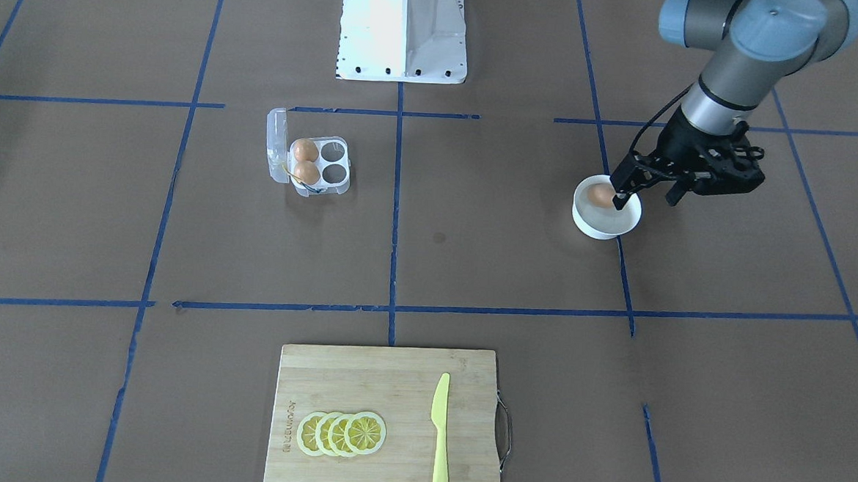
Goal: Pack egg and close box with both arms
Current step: 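Move the left gripper over the white bowl and lower toward the egg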
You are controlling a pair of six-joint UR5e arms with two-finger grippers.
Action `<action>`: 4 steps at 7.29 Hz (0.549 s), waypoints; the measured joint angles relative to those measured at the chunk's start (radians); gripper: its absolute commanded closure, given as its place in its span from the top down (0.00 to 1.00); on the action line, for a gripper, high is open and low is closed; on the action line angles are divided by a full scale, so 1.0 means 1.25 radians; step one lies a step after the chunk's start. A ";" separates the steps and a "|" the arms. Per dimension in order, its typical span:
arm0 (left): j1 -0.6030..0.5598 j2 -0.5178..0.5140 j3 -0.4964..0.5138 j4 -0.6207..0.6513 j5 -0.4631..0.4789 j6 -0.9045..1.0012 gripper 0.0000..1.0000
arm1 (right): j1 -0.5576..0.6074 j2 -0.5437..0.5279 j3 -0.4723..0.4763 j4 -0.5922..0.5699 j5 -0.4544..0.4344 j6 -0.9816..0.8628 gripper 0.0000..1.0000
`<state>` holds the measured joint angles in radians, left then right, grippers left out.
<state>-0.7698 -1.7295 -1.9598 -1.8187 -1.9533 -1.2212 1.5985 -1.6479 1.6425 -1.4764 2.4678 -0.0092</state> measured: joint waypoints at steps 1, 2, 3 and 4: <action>0.033 0.000 0.009 0.000 0.026 -0.022 0.90 | 0.000 0.002 0.001 0.000 0.000 0.001 1.00; 0.049 0.000 0.022 0.001 0.042 -0.030 0.89 | 0.000 0.003 0.001 0.000 0.000 0.001 1.00; 0.059 -0.001 0.035 0.001 0.053 -0.034 0.88 | 0.000 0.003 0.003 0.000 0.001 0.002 1.00; 0.067 -0.001 0.041 0.001 0.057 -0.036 0.87 | 0.000 0.003 0.006 0.000 0.001 0.002 1.00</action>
<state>-0.6857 -1.7303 -1.9086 -1.8178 -1.8822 -1.2662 1.5984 -1.6436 1.6497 -1.4767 2.4691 -0.0064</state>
